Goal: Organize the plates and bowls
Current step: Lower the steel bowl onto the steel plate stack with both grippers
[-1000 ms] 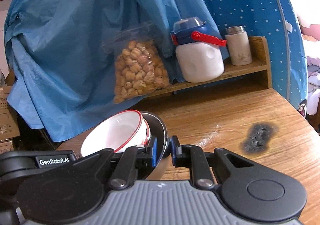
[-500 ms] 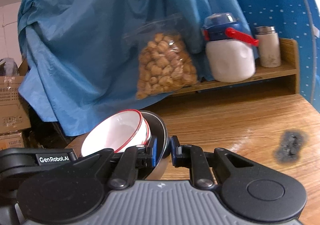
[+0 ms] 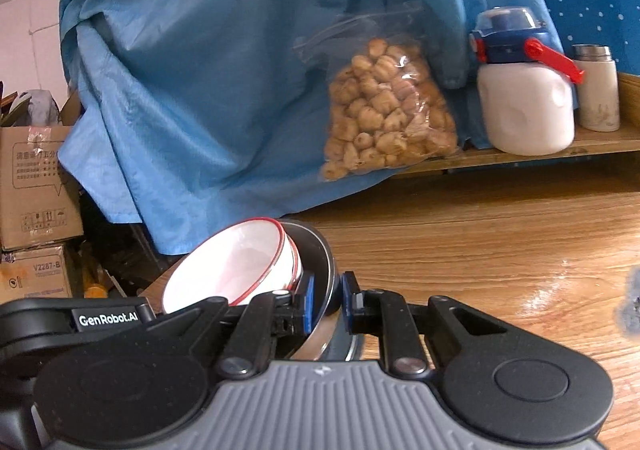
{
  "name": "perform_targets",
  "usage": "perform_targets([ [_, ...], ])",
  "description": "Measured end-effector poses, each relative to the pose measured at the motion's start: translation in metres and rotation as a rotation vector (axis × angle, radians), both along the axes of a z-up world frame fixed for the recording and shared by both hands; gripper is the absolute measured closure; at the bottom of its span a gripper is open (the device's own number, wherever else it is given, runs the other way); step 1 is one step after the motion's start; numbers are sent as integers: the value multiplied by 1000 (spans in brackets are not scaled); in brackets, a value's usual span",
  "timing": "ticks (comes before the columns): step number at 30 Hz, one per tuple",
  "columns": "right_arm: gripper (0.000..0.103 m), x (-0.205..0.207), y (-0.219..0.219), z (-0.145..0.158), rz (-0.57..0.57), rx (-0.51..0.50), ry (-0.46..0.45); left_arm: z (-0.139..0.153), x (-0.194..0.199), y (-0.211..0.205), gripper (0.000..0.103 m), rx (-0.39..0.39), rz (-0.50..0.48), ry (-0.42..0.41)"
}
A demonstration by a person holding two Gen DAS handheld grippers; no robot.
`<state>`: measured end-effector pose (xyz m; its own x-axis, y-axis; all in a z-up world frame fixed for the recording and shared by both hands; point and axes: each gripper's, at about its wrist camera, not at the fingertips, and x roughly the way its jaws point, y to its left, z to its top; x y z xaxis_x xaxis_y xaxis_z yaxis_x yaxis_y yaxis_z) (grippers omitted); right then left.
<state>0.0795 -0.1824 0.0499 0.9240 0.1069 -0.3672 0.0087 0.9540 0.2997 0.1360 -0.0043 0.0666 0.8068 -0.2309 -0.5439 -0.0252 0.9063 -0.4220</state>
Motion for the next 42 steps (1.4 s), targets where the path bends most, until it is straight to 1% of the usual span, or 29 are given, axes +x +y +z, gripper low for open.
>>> perform_targets([
  [20,85,20,19,-6,19,0,32,-8,16,16,95,16,15,27],
  [42,85,25,21,-13,15,15,67,-16,22,14,95,30,13,66],
])
